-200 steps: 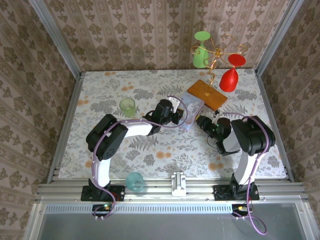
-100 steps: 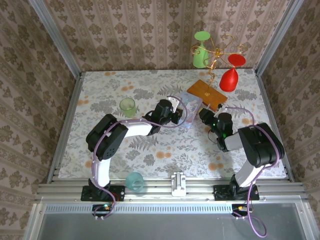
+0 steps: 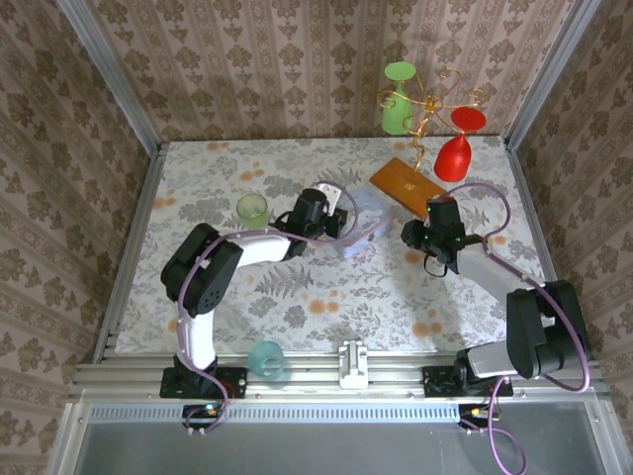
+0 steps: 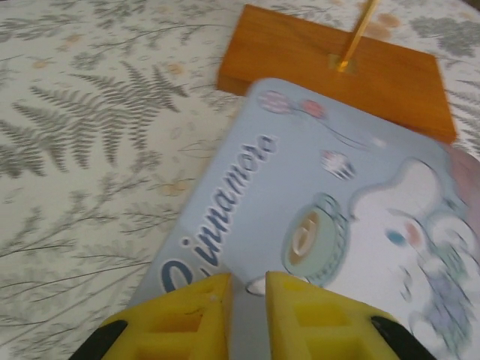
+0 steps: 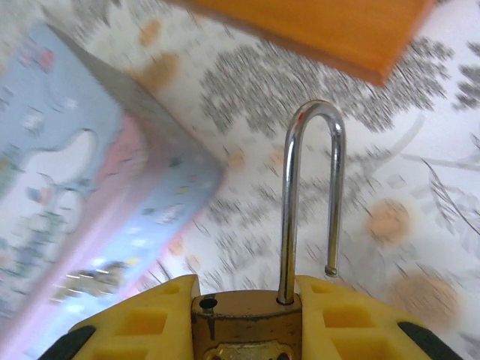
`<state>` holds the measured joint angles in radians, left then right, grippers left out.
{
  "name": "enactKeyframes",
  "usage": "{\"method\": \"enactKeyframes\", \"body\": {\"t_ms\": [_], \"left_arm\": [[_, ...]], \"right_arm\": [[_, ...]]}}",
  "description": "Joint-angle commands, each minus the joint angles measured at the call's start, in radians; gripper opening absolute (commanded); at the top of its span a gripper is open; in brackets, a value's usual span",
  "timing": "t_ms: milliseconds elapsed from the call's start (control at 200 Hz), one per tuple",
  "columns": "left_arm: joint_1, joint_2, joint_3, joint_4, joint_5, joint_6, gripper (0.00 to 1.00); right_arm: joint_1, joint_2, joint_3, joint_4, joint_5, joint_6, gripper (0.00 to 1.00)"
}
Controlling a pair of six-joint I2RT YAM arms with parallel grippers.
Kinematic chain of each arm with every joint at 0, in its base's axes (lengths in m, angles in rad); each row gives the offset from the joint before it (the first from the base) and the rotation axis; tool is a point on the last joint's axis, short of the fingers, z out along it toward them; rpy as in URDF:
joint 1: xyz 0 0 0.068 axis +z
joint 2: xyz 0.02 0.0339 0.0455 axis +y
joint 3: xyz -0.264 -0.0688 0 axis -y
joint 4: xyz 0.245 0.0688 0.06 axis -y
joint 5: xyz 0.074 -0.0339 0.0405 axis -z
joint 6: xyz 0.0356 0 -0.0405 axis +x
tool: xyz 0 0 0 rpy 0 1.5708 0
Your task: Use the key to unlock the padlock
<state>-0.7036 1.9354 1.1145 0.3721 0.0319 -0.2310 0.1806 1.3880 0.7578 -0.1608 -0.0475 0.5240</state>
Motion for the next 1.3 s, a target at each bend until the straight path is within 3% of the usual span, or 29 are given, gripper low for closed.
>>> {"method": "enactKeyframes", "body": {"t_ms": [0,235,410,570,690,900,1100,1255,1295], "left_arm": [[0.096,0.068,-0.053,-0.364,-0.046,-0.002,0.2],[0.097,0.042,0.026,-0.397,-0.021,0.006,0.23],[0.101,0.007,0.067,-0.413,-0.025,0.007,0.29],[0.101,-0.062,0.083,-0.437,-0.021,0.011,0.34],[0.101,-0.121,0.071,-0.452,-0.014,0.009,0.37],[0.102,-0.238,0.036,-0.473,-0.009,0.013,0.41],[0.12,-0.318,0.063,-0.531,0.012,0.015,0.44],[0.145,-0.491,-0.018,-0.547,0.032,-0.026,0.49],[0.152,-0.55,-0.041,-0.569,0.02,-0.019,0.53]], "right_arm": [[0.024,0.024,0.075,-0.346,0.101,-0.111,0.25],[0.063,0.148,0.164,-0.454,0.151,-0.138,0.25],[0.143,0.314,0.277,-0.567,0.282,-0.177,0.25],[0.151,0.372,0.305,-0.572,0.283,-0.181,0.25],[0.155,0.416,0.335,-0.596,0.242,-0.188,0.31],[0.159,0.445,0.355,-0.615,0.235,-0.192,0.38],[0.158,0.455,0.359,-0.618,0.233,-0.197,0.38],[0.161,0.409,0.341,-0.602,0.269,-0.2,0.42],[0.161,0.374,0.327,-0.583,0.27,-0.205,0.48]]}}
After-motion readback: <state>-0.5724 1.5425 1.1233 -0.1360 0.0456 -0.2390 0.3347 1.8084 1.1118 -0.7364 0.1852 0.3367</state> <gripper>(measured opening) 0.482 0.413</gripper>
